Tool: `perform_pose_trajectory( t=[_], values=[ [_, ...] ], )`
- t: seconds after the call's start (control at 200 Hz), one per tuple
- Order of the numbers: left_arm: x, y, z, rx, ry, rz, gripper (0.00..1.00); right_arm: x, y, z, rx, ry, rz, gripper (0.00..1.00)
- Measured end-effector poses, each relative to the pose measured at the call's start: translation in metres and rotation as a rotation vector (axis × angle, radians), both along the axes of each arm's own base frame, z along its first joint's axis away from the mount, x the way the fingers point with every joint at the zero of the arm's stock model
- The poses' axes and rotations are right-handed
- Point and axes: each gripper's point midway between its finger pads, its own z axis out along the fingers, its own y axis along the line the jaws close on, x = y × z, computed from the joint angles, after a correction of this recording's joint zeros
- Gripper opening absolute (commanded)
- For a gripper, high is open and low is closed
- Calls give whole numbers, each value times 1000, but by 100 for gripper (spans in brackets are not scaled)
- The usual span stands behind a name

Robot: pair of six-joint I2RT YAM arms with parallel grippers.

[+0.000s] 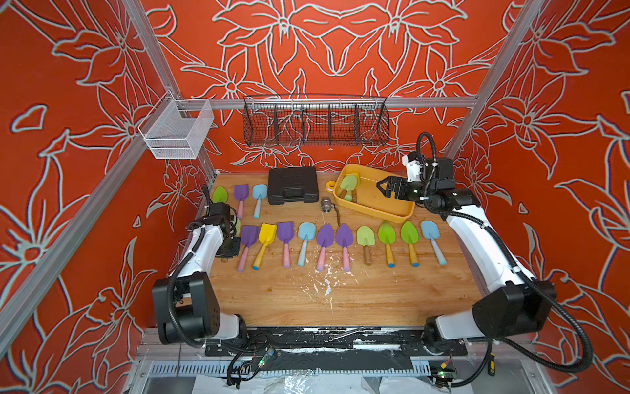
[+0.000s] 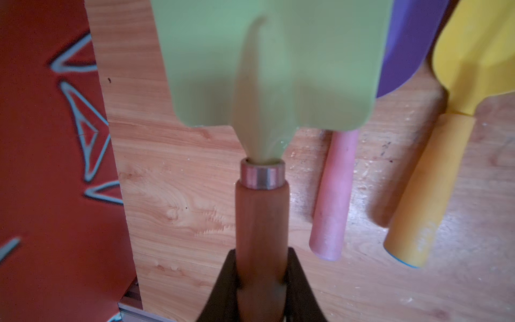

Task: Take the shovel out of the storage box
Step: Place the shovel at the center of the board.

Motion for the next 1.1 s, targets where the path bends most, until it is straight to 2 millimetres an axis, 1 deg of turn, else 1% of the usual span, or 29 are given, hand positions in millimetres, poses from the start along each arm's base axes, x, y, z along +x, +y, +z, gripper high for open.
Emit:
perform_pose_trajectory(
  t=[0.13, 0.34, 0.545, 0.721, 0.761, 0.936, 1.101],
  values=[
    [1, 2, -12, 0, 40, -11, 0, 6, 0, -10, -10, 20, 3, 97],
    [3, 7, -21, 25, 45, -19, 0, 21, 1, -23, -13, 56, 5, 97],
    [1, 7, -33, 20, 68, -18, 0, 30, 5, -23, 6, 64, 12, 97],
    [2, 9, -42, 18, 89, -13, 0, 31, 7, -24, 25, 75, 12, 98],
    [3, 10, -43, 21, 90, -10, 2, 31, 8, -24, 32, 78, 14, 97],
    [5, 13, -44, 30, 80, 2, 15, 30, 9, -26, 45, 86, 11, 97],
    [7, 13, -51, 25, 86, 17, 17, 28, 9, -33, 44, 105, 9, 97]
  ],
)
